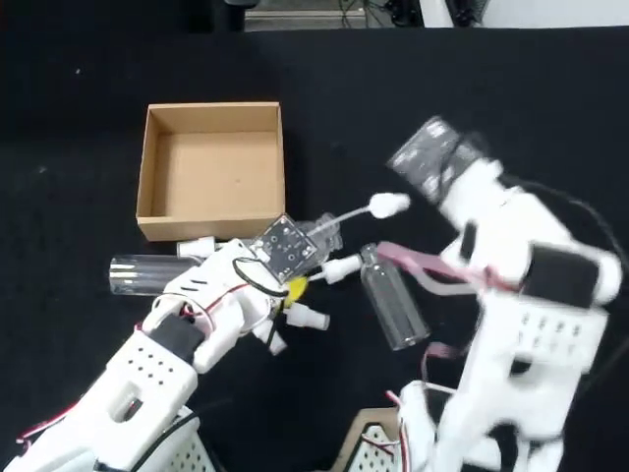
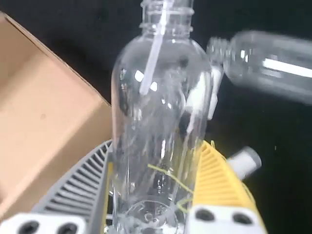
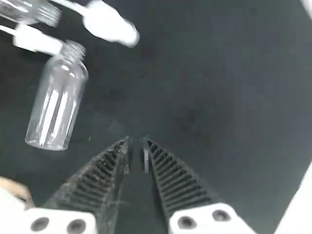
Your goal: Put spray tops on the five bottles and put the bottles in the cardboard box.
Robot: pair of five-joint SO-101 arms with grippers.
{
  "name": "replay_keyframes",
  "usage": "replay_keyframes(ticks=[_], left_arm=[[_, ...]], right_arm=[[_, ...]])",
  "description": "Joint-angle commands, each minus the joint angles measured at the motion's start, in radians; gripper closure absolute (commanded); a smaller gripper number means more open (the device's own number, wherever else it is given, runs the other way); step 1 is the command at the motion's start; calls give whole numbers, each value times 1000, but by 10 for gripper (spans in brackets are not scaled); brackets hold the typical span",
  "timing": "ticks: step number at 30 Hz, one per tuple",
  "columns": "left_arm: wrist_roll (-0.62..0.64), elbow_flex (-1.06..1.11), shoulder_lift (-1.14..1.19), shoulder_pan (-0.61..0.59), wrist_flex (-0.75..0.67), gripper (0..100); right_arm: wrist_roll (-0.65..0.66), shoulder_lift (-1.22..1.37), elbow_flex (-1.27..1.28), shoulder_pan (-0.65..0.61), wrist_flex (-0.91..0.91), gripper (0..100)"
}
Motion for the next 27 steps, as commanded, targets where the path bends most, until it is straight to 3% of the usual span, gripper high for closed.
replay_keyframes(ticks=[1,8,12,18,27], left_arm=[[14,-2,-175,-24,-23,970],[14,125,-595,-133,-26,970],[44,200,-830,-173,-25,971],[229,113,-783,-272,-37,971],[341,88,-813,-433,-201,970]], right_arm=[[-58,113,-84,55,-28,988],[-224,269,-193,75,-28,988],[-253,305,-199,55,-28,988],[-290,305,-200,-2,-20,988],[-358,265,-200,-107,-26,988]])
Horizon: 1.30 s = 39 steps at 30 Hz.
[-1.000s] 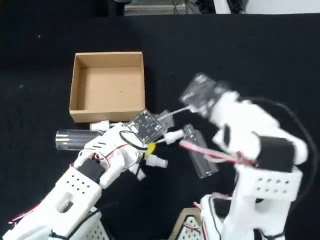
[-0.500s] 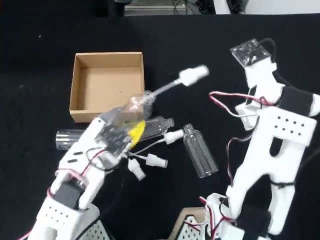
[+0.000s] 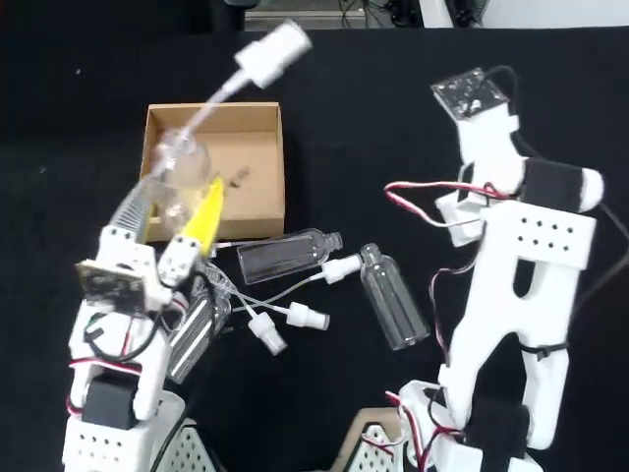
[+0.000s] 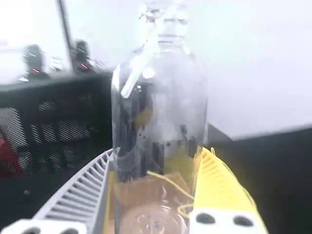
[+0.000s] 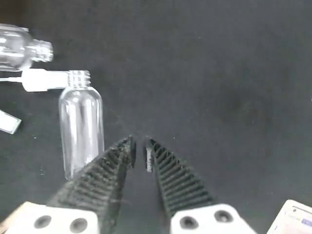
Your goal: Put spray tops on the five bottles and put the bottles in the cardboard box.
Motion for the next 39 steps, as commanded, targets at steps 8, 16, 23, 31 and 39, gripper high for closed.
replay_keyframes(ticks=[8,16,23,31,39], left_arm=[[61,-10,-11,-53,-261,970],[66,151,-9,-53,-486,970],[71,180,-11,-74,-523,970],[71,189,-11,-79,-379,970],[71,248,-11,-70,-295,970]], right_arm=[[-35,-47,-56,-80,-17,988],[-57,-47,-53,-81,-18,988],[-58,-47,-67,-95,-14,988],[-114,-50,-262,-327,130,988],[6,-202,-242,-565,129,988]])
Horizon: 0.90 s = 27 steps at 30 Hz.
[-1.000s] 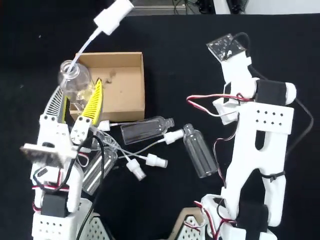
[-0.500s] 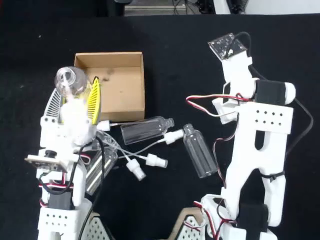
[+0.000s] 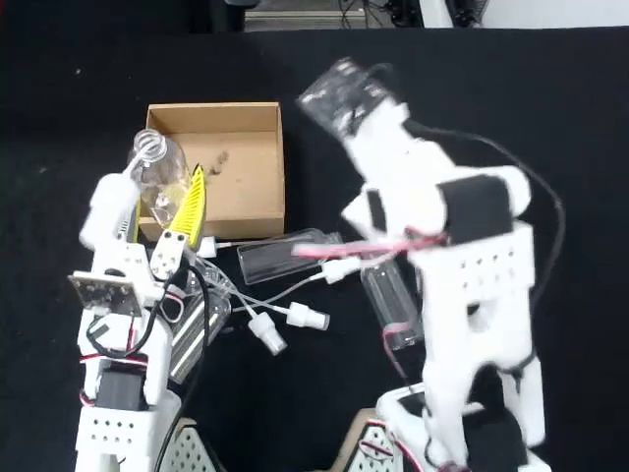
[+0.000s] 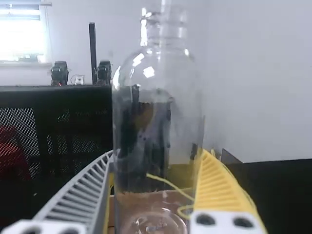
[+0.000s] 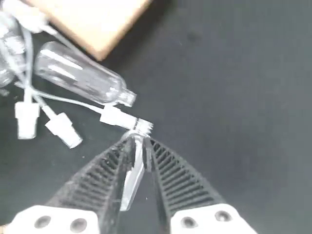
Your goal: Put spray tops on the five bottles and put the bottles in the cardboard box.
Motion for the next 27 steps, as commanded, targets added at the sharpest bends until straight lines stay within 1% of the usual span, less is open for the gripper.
replay_keyframes(ticks=[1,8,14,16,20,23,27], left_arm=[[12,33,-14,1,14,970],[12,31,-12,2,103,970],[14,31,-12,2,120,970],[14,31,-12,2,153,970],[14,31,-12,38,195,970],[14,31,-12,59,203,970],[14,31,-12,58,203,970]], right_arm=[[26,-145,-35,-121,31,988],[18,-298,36,-479,25,987],[8,-315,45,-697,-87,988],[-40,-315,45,-733,-166,988],[-137,-314,47,-744,-311,988],[-170,-312,61,-752,-381,988],[-184,-318,137,-818,-463,988]])
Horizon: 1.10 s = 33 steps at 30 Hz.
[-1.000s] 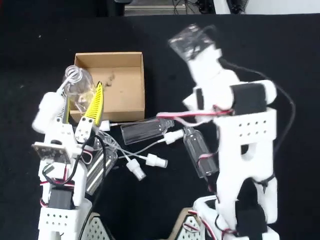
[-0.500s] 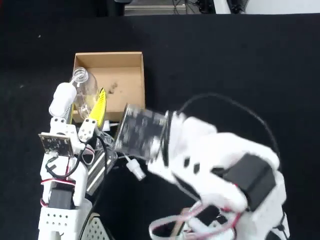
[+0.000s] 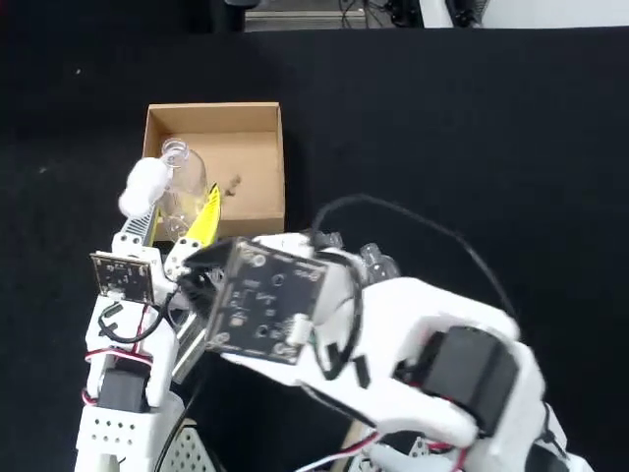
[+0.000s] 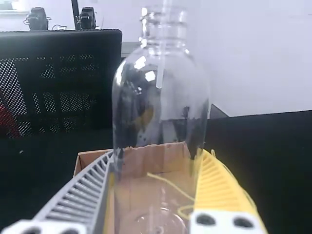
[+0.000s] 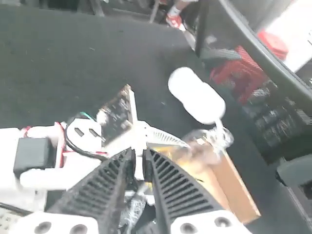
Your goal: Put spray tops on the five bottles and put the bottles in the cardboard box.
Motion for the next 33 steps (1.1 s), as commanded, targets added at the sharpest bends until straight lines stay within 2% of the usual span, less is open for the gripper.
replay_keyframes(ticks=[1,10,14,20,33], left_arm=[[14,24,-11,15,3,970],[12,24,-11,15,3,970],[12,24,-11,12,3,970],[12,24,-11,15,3,970],[12,24,-11,15,3,970]], right_arm=[[-9,-13,54,-63,-110,988],[-5,-12,200,-68,-440,988],[-5,-8,203,-3,-535,988],[-5,53,186,107,-566,988],[-5,173,36,140,-566,988]])
